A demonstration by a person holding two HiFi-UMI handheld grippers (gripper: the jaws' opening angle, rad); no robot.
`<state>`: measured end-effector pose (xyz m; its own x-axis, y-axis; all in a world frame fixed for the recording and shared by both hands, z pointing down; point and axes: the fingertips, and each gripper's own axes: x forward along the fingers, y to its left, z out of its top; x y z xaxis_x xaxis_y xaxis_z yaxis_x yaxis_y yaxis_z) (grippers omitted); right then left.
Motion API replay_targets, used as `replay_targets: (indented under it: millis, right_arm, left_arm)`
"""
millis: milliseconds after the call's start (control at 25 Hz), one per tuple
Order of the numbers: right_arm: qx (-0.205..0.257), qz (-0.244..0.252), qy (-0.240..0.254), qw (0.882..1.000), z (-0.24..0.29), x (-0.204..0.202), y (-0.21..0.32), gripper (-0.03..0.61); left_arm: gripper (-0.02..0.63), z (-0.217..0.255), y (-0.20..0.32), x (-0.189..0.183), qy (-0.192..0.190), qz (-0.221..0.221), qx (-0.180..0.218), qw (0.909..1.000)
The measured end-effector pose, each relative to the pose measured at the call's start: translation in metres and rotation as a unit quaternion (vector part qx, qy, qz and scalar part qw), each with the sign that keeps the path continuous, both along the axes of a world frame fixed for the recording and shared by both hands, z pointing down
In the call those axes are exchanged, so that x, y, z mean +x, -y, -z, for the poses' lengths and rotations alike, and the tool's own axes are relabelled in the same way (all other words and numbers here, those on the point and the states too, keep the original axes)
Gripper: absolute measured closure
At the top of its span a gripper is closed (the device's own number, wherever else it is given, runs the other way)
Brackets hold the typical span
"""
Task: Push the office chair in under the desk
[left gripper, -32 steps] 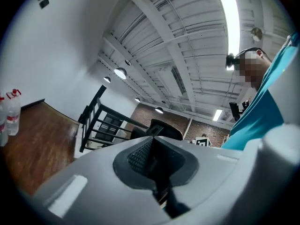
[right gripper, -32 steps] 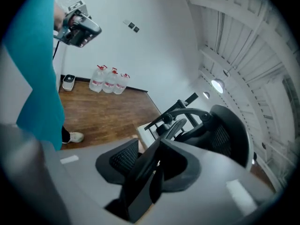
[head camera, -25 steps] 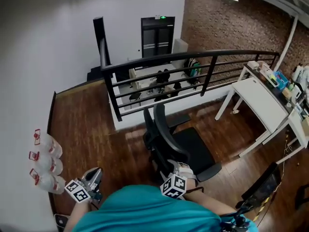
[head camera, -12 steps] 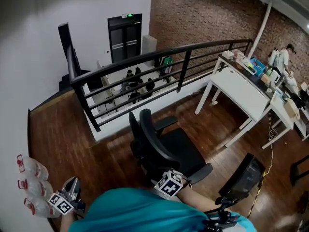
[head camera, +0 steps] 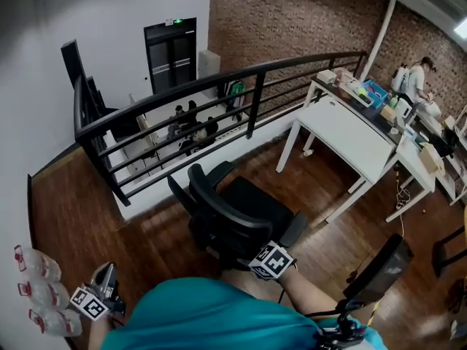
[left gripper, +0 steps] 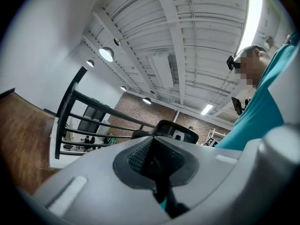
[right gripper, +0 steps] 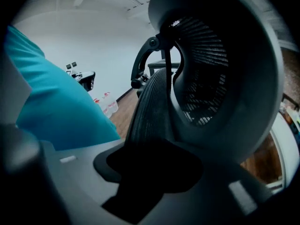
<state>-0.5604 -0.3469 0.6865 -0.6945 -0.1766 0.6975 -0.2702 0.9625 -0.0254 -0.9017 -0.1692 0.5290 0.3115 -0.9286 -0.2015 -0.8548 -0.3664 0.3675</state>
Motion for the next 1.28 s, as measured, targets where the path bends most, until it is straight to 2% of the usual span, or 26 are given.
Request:
replay_targets:
  millis: [120, 320, 640, 920, 1080, 1280]
  right_arm:
    - [-0.027, 0.016, -0.027, 0.999, 0.004, 0.041, 0.035, 0.4]
    - [-0.059, 0.05, -0.047, 0.996, -0.007, 0.094, 0.095, 0.382]
    - [-0.07, 0.031, -0.043, 0.996, -0.008, 0.123, 0.129, 0.379]
    - [-0.066, -0.008, -0.035, 0.997, -0.007, 0.14, 0.16, 0.374]
    - [-0.086, -0.027, -0.028, 0.996, -0.008, 0.146, 0.179, 0.376]
    - [-0.098, -0.058, -0.021, 0.993, -0.008, 0.168, 0.213, 0.374]
  left_arm:
    - [0.589, 0.017, 0.032, 0.042, 0.012, -0.025, 0.006, 0.9996]
    - [0.589, 0.014, 0.089, 0.097, 0.012, -0.043, 0.005, 0.999]
    - [0.589, -0.009, 0.144, 0.126, -0.007, -0.062, -0.007, 0.998]
    - [0.589, -0.014, 0.195, 0.112, -0.012, -0.106, -0.01, 0.9942]
    - [0.589, 0.003, 0.223, 0.082, -0.013, -0.122, -0.007, 0.9925]
    - [0.589, 0.007, 0.257, 0.067, -0.015, -0.146, -0.004, 0.9892]
